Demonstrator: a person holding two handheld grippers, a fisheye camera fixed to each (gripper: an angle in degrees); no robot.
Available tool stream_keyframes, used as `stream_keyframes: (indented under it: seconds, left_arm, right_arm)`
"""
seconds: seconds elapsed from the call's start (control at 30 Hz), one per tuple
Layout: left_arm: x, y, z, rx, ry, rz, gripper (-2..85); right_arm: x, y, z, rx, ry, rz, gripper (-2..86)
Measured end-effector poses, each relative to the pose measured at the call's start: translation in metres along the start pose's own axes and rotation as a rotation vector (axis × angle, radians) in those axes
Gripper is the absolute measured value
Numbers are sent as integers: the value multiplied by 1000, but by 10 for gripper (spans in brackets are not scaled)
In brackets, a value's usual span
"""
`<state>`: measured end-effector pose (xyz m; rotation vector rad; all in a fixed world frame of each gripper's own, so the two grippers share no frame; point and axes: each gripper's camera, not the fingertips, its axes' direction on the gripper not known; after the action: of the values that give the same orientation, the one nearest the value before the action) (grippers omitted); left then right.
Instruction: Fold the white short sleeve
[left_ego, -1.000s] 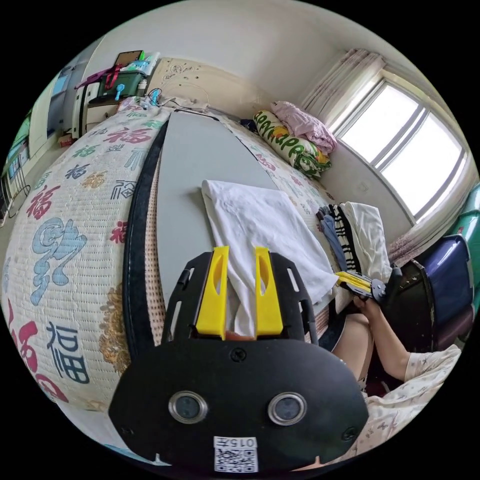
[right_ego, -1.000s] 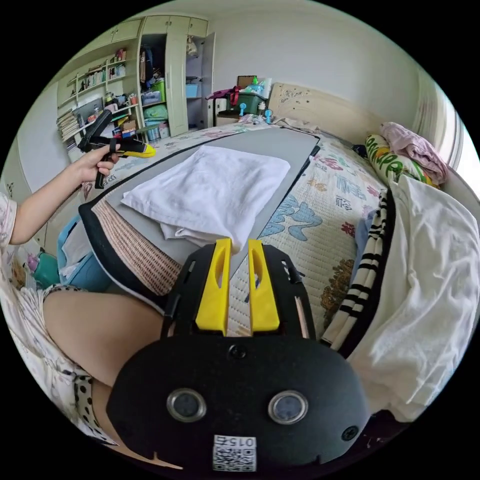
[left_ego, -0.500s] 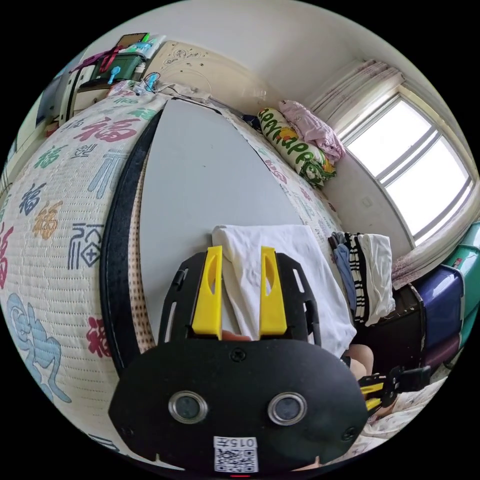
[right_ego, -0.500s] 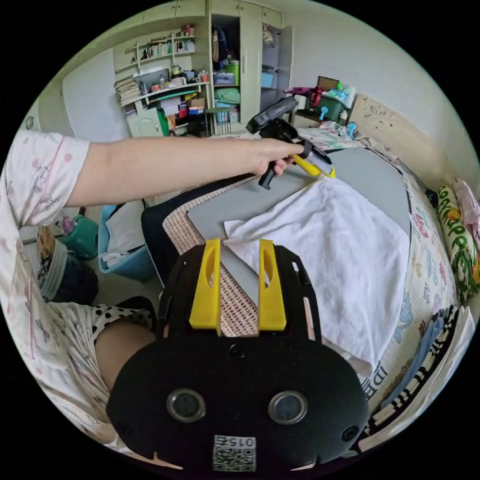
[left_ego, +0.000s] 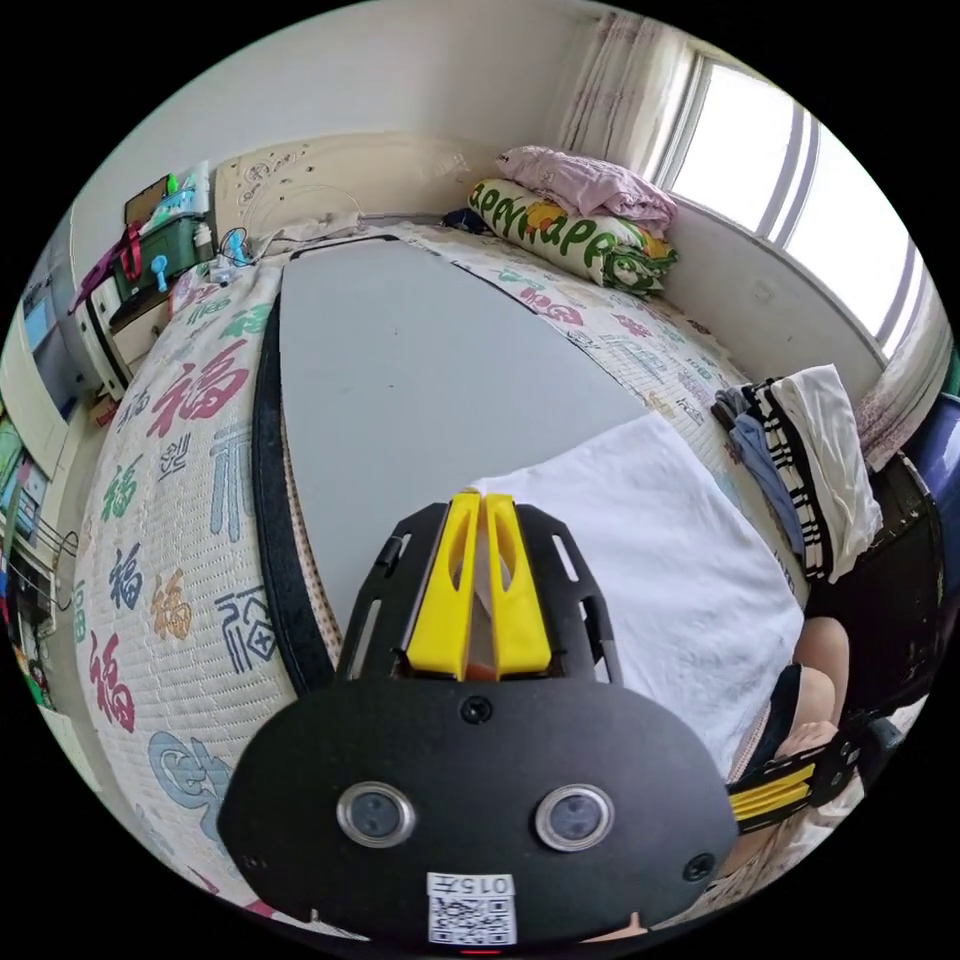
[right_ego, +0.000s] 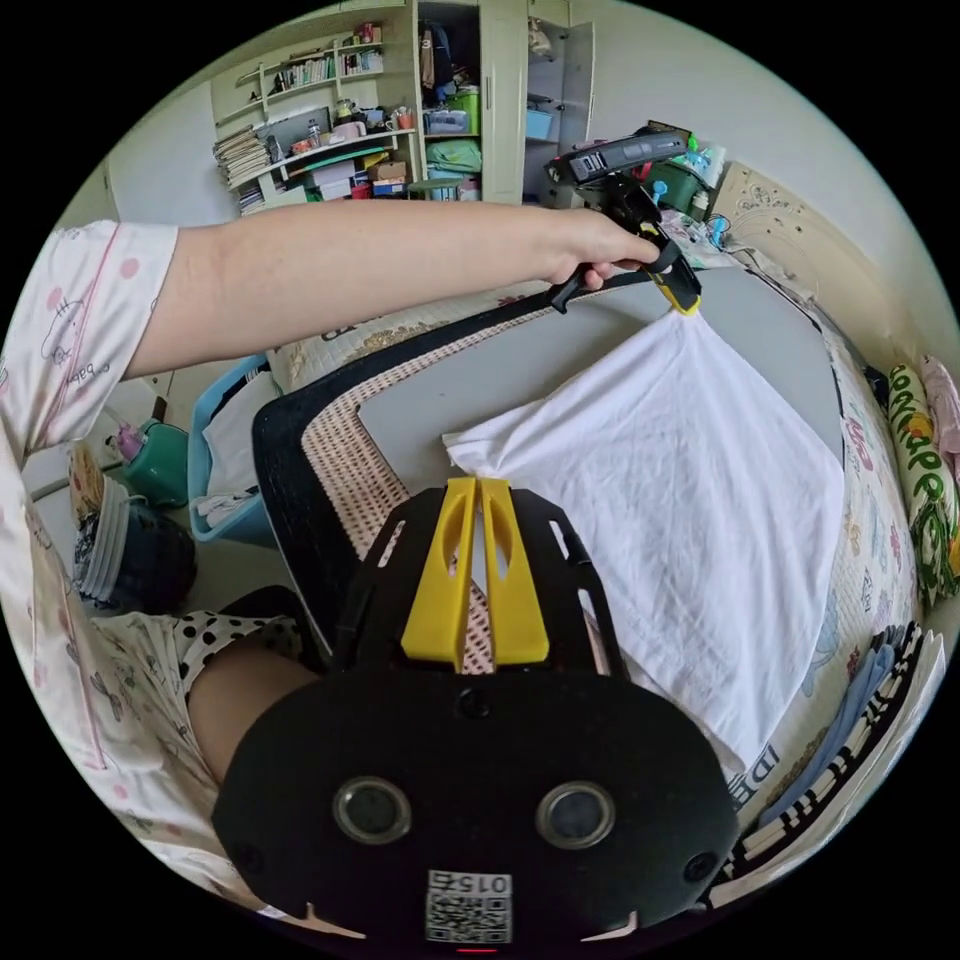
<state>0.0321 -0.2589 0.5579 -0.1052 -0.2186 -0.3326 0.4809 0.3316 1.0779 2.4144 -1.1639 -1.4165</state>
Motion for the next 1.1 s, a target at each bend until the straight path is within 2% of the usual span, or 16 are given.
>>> stream_keyframes:
  seconds: [0.1,0.17,0.3,0.4,0.47,0.63,0.93,1.1]
  left_arm:
    - [-3,0,37,-60,-28,4,8]
    - [-12,2,42,-34,0,-33,19]
    - [-53,19,31,39,120,-134,80]
    - [-75,37,27,69,209,-143,110]
    - [-80,38,32,59,247,-130,131]
    - [-81,-1,59,29,243,-94,174]
    - [-93,-83,80,10,240,-78,154]
    - [-110,-126,87,-32,331,-118,80]
  right_arm:
    - [-2,-21,-11,-2,-38,25,12]
    - [4,-38,-36,-22,-144,24,38]
    - [47,-50,-117,116,-367,12,78]
    - [136,-63,-161,177,-272,179,103]
    - [226,-71,-169,187,-154,424,109]
    - [326,-116,-148,186,-67,646,129]
    - [344,-233,-72,121,-71,756,135]
    - [325,-262,-44,101,-51,799,79]
